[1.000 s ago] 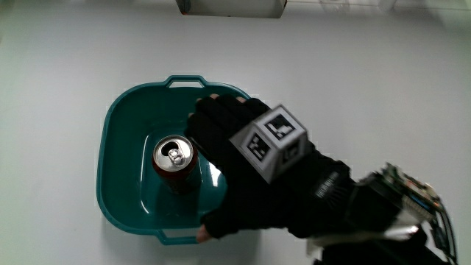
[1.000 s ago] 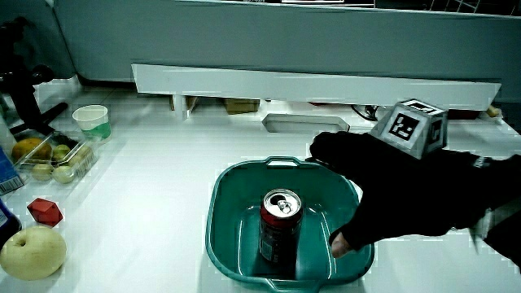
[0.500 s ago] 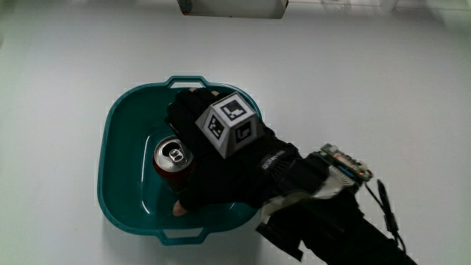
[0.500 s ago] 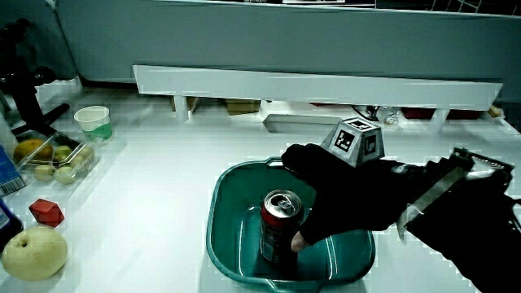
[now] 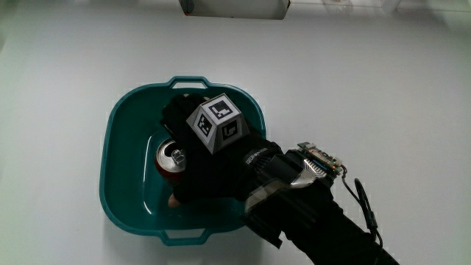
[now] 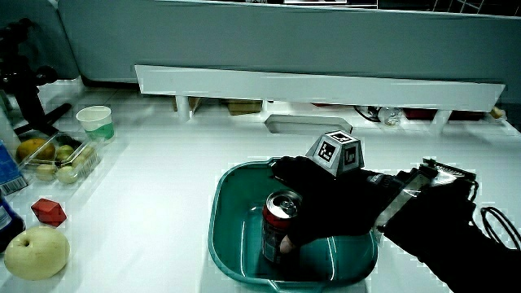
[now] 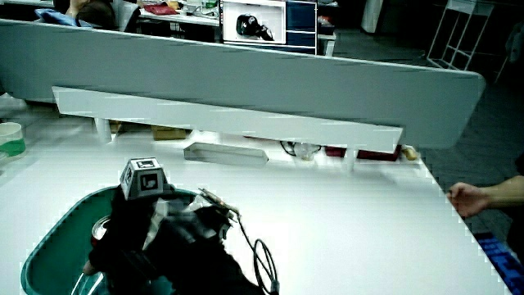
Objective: Pick cola from plate
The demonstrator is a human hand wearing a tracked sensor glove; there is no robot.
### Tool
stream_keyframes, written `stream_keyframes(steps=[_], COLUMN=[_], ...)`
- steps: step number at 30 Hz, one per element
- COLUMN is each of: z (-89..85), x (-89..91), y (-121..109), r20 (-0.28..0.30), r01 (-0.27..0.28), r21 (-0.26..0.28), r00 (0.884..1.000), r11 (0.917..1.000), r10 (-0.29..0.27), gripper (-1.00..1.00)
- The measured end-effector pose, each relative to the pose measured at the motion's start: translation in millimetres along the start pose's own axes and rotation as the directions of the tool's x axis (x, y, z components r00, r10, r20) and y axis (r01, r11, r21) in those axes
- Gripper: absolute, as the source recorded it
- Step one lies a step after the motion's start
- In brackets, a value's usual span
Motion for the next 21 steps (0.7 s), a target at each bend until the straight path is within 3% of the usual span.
stream_keyframes(steps=[6,17,21], z=[-1.4,1.6,-1.3], x=[2.3,-0.4,-0.3], y=[2.3,-2.3,-5.6], r20=[-0.017,0.021,0.001], r01=[-0.005,-0.008,-0.021], r21=[0.008,0.083,0.078], r00=[1.0,1.0,1.0], r11=[1.0,0.9965,0.9967], r10=[0.005,0.006,0.021], gripper=[0.35,0.77,0.92])
